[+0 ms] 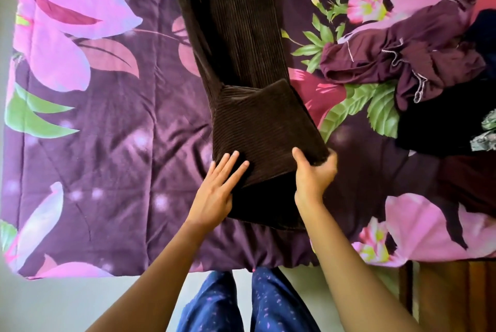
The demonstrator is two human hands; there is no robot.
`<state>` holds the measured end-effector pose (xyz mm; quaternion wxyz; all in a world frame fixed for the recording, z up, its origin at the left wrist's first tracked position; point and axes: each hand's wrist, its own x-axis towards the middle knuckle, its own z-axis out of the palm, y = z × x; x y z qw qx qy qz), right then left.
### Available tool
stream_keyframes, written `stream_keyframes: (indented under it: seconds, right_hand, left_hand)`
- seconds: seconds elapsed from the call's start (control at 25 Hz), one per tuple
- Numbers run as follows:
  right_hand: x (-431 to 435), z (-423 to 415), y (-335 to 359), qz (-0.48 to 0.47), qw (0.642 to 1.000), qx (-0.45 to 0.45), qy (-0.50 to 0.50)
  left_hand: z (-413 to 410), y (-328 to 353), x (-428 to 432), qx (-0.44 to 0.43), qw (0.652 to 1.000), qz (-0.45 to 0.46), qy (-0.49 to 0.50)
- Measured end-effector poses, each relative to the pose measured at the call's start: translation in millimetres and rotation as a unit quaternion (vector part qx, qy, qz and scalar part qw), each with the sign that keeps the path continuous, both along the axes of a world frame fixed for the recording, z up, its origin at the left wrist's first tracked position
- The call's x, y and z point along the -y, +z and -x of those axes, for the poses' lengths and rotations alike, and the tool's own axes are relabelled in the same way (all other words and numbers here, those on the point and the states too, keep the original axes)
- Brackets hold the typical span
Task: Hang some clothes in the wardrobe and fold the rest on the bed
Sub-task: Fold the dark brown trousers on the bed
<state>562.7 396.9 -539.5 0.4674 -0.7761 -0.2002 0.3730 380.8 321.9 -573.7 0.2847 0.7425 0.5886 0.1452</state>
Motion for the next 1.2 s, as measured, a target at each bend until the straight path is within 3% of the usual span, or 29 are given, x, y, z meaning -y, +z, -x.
stream_keyframes:
  seconds: [0.08, 0.16, 0.24, 0.32, 0.44, 0.52, 0.6, 0.68, 0.72, 0.76, 0.84, 0.92, 1.04, 1.12, 1.2]
  right_hand:
    - [19.9, -9.3, -6.0, 0.054, 0.993, 0.087, 0.05]
    - [26.2, -15.3, -9.5, 0.008, 0.947, 0.269, 0.173]
    - [14.4, -12.6, -4.7, -0.103, 0.838, 0.435, 0.314]
    - [-0.1, -8.4, -8.8, -0.146, 0.722, 0.489, 0.468]
    - [-13.4, -14.8, -23.2, -0.006, 0.576, 0.438, 0.69]
    - [-14.7, -25.7, -32.5, 0.05, 0.548, 0.413, 0.726]
    - [-11.1, -35.0, -31.9, 0.044, 0.565, 0.408, 0.716]
    - [-9.9, -48.6, -27.7, -0.004, 0.582, 0.413, 0.701]
    - [-12.7, -59.9, -26.4, -0.034, 0.569, 0.434, 0.698]
    - [-18.3, -72.4, -26.0, -0.058, 0.53, 0.467, 0.705]
    - [-31.1, -90.2, -25.7, -0.084, 0.44, 0.514, 0.731]
    - [-39.4, -95.1, -26.8, -0.104, 0.374, 0.54, 0.747]
    - [-40.9, -98.0, -32.0, -0.137, 0.309, 0.556, 0.759]
    - [-44.2, -98.6, -29.9, -0.14, 0.287, 0.543, 0.777]
    - [-50.4, -98.5, -27.3, -0.137, 0.29, 0.521, 0.791]
  left_hand:
    - [0.7, -5.1, 2.2, -0.053, 0.997, 0.034, -0.036]
    - [4.6, -8.8, 1.1, -0.085, 0.991, 0.06, -0.089]
    - [7.9, -5.7, -2.4, -0.056, 0.992, 0.076, -0.084]
    - [3.5, 2.4, -5.9, 0.015, 0.997, 0.077, 0.011]
    - [-12.2, 10.9, -11.8, 0.064, 0.963, 0.035, 0.26]
    - [-21.8, 20.6, -15.4, 0.095, 0.898, 0.099, 0.417]
    - [-24.2, 23.6, -14.0, 0.146, 0.825, 0.225, 0.497]
    - [-18.2, 24.2, -13.5, 0.174, 0.779, 0.309, 0.517]
    - [-13.3, 23.6, -14.3, 0.188, 0.765, 0.329, 0.521]
    - [-8.8, 23.0, -15.5, 0.196, 0.762, 0.335, 0.518]
    - [-0.4, 23.7, -14.6, 0.178, 0.797, 0.308, 0.488]
    - [9.3, 17.4, -10.0, 0.104, 0.872, 0.215, 0.428]
    - [26.4, 7.0, -3.8, -0.052, 0.976, 0.048, 0.204]
    - [36.0, -3.8, -7.2, -0.117, 0.993, -0.031, 0.008]
    - [41.4, -5.2, -18.3, -0.138, 0.984, -0.041, -0.105]
